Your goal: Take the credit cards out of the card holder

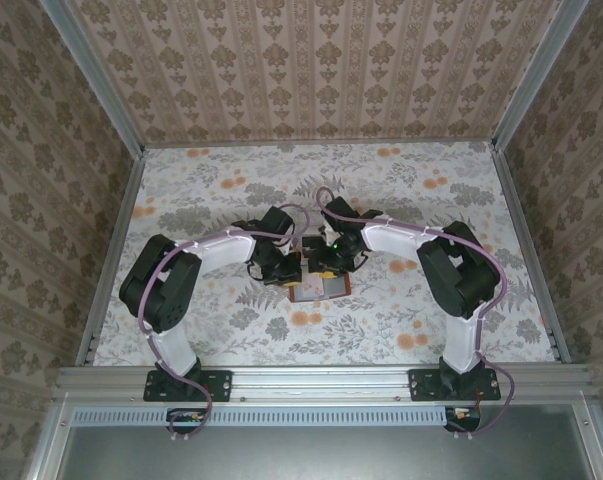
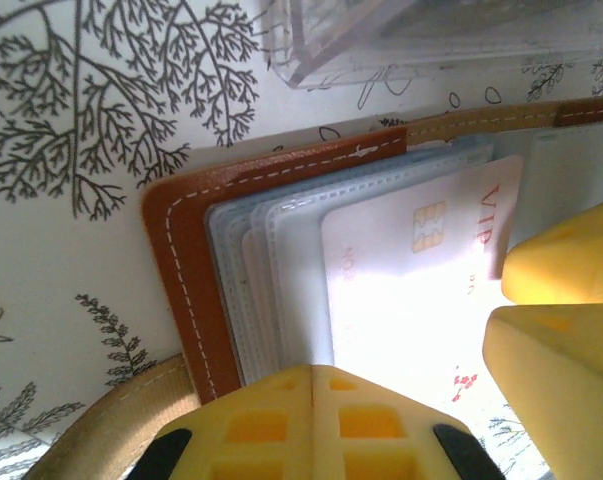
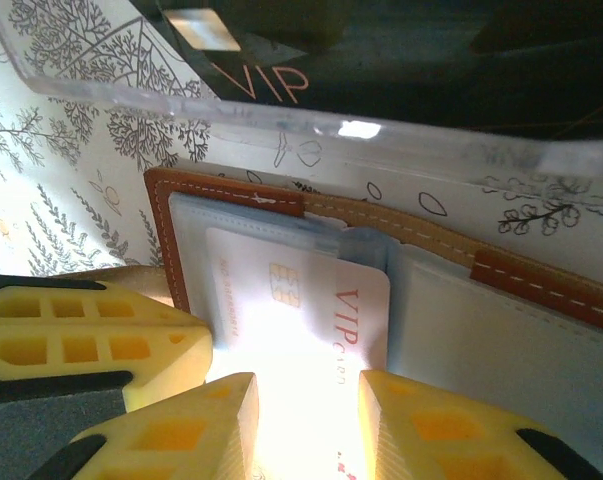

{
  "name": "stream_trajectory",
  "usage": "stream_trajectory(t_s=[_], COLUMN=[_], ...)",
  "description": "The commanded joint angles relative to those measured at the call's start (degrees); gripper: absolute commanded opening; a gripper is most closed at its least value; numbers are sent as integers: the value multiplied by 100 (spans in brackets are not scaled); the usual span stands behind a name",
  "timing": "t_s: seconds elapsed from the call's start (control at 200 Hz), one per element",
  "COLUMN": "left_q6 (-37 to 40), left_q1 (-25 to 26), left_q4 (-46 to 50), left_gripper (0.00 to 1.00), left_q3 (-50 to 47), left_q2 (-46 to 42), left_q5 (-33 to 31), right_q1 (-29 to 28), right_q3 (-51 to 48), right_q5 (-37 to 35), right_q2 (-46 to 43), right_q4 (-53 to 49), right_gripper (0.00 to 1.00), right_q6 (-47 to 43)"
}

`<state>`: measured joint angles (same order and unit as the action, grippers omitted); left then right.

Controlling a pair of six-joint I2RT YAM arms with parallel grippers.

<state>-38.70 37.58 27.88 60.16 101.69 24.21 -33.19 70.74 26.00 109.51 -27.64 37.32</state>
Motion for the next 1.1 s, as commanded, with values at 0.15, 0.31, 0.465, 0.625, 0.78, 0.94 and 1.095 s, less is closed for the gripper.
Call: stream_trajectory(t_s=[0.15,0.31,0.465,0.625,0.78,0.94,1.095], left_q6=[165,179,226,334,363,361,352], left_q1=[61,113,116,109,122,122,118], left_q4=[124,46,98,260,350,350,350], left_gripper=[0,0,0,0,0,0,0], left_q3=[384,408,377,367,346,309,305], left_q2=[7,129,279,391,492,492,475], left_q5=[120,198,191,98,39,30,18], right_q1=[102,102,102,111,118,128,146], right_q3=[-179,-183,-202,-247,-321,-401,-394], right_q5=[-25,46,166,188,364,554,562], right_q2=[-168,-110,-33,8,32,28,75], right_q4=[-181,-113,-23,20,196,405,381], right_gripper=[34,34,34,34,34,33,33], right_q6=[-32,-29,-14,-14,42,126,122])
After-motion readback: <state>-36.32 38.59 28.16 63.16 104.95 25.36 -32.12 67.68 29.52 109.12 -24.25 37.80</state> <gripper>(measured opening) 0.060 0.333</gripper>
